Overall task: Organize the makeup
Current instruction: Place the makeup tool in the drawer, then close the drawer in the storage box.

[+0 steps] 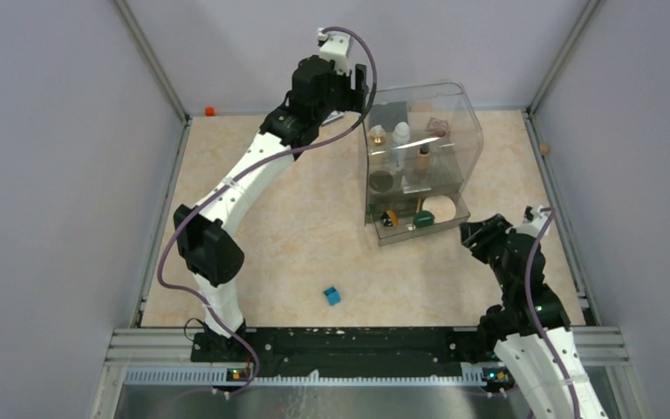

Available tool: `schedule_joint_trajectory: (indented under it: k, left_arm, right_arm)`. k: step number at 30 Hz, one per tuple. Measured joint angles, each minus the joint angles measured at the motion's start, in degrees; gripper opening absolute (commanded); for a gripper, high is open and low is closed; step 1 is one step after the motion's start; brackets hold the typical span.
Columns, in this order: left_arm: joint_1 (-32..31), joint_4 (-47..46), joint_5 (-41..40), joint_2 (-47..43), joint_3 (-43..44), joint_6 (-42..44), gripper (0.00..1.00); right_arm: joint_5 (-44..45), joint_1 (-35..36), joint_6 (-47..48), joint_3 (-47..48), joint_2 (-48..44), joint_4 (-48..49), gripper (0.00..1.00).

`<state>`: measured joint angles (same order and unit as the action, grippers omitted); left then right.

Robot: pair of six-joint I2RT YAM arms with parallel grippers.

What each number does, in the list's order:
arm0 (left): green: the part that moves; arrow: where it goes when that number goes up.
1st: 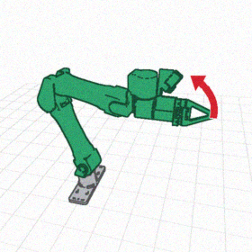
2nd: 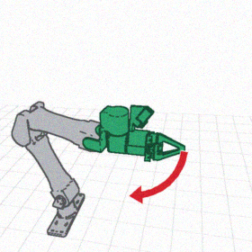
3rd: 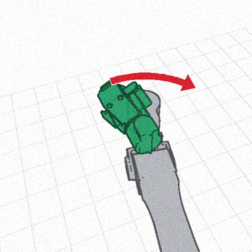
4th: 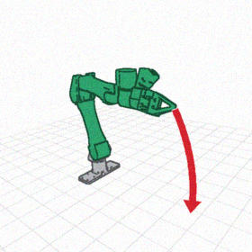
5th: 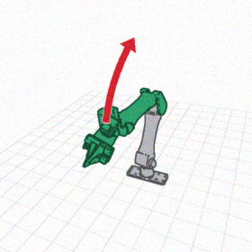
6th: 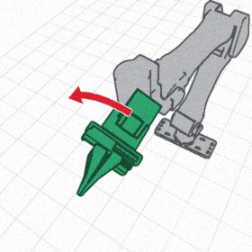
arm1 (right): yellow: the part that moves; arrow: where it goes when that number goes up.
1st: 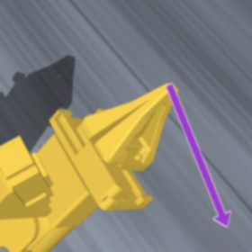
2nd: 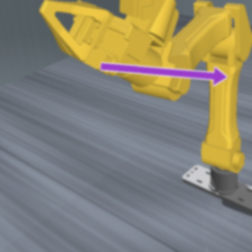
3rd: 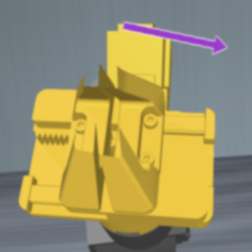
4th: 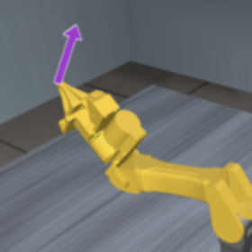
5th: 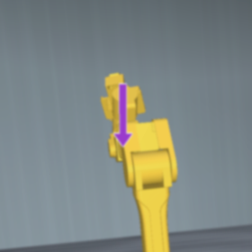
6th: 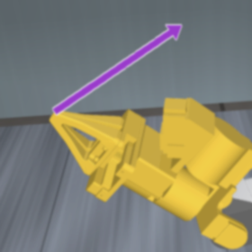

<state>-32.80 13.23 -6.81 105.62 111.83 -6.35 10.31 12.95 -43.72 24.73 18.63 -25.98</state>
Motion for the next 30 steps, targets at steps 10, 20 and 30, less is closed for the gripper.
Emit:
schedule_joint_trajectory:
  k: [10,20,30]
  left_arm:
    - [1.38,2.08,3.58,2.38,0.61,-2.23,0.54]
    - [1.31,1.27,6.03,2.36,0.24,-2.56,0.43]
    - [1.14,-1.84,7.67,1.62,-2.08,-2.05,0.31]
  right_arm:
    - [-0.09,0.0,-0.02,-0.04,-1.38,-0.2,0.5]
    - [-1.66,0.0,-0.46,-2.56,-0.28,0.22,0.5]
    - [-6.84,0.0,-1.97,-5.64,9.44,6.34,0.31]
